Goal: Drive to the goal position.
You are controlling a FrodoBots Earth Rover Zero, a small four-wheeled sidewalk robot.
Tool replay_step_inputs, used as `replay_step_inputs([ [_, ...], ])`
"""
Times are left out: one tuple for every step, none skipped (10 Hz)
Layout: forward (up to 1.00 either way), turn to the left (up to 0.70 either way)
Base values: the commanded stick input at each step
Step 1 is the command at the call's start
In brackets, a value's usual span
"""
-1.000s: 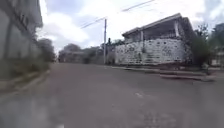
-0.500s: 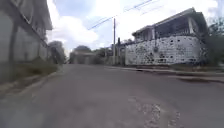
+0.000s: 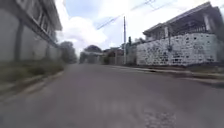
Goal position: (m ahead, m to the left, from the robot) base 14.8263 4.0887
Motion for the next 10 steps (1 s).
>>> replay_step_inputs([
  [1.0,0.0],
  [1.0,0.0],
  [1.0,0.0],
  [1.0,0.17],
  [1.0,0.31],
  [1.0,0.36],
  [1.0,0.36],
  [1.0,0.09],
  [1.0,0.0],
  [1.0,0.0],
])
